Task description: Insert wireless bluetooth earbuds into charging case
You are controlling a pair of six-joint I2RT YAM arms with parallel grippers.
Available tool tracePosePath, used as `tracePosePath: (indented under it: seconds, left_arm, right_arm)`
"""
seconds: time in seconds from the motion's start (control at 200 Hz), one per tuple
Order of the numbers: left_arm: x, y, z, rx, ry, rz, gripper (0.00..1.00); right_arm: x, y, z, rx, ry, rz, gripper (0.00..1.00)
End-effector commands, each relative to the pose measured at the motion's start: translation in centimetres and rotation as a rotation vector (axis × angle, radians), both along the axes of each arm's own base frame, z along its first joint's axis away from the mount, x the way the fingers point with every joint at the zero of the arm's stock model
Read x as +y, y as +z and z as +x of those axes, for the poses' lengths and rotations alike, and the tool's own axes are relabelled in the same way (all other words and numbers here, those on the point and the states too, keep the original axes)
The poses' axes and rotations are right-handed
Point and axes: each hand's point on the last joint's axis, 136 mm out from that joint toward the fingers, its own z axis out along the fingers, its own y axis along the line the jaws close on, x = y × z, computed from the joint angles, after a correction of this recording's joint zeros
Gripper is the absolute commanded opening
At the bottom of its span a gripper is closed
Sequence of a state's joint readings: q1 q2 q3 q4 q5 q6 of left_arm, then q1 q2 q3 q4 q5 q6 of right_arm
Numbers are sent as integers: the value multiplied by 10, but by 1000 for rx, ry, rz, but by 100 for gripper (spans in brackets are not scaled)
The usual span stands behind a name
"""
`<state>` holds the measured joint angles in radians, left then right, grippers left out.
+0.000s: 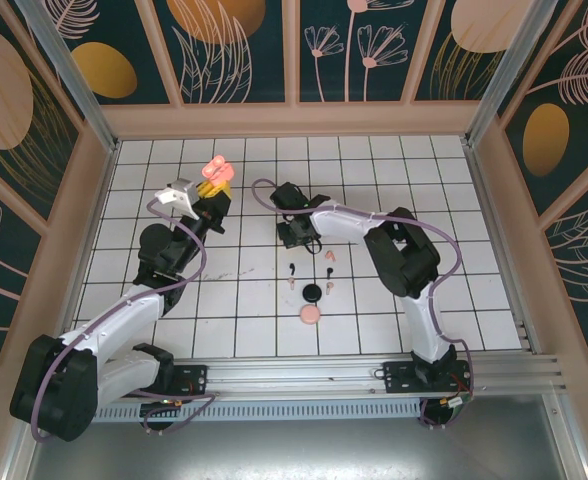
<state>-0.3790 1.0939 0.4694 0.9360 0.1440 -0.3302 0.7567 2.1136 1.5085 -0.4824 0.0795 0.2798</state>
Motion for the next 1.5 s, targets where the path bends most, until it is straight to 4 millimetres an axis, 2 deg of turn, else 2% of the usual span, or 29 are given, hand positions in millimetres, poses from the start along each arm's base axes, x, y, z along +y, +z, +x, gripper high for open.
tracePosePath:
  seconds: [0.0, 0.19, 0.561, 0.786, 0.906, 1.091, 1.271, 1.496]
  left_arm:
    - [-5, 14, -9, -84, -30, 17, 0]
    - [-11, 10, -18, -126, -64, 59, 0]
    - [-29, -21, -38, -237, -67, 205, 0]
    - [-43, -26, -33, -299, -13, 291, 0]
    - [-57, -24, -26, -340, 8, 360, 0]
    - [-75, -15, -19, -384, 7, 391, 0]
    - [-79, -3, -18, -407, 6, 348, 0]
    - [-85, 4, -20, -416, -26, 325, 0]
  right_arm:
    - [-1, 36, 3, -72, -36, 58, 21]
    - [-5, 101, 3, -189, -63, 175, 20]
    - [-28, 260, -10, -452, -68, 539, 21]
    - [-11, 330, -30, -512, 46, 817, 21]
    - [-2, 356, -42, -540, 95, 992, 21]
    - [-1, 376, -54, -567, 116, 1199, 22]
    - [-2, 384, -68, -608, 121, 1340, 22]
    - [12, 386, -83, -637, 173, 1414, 22]
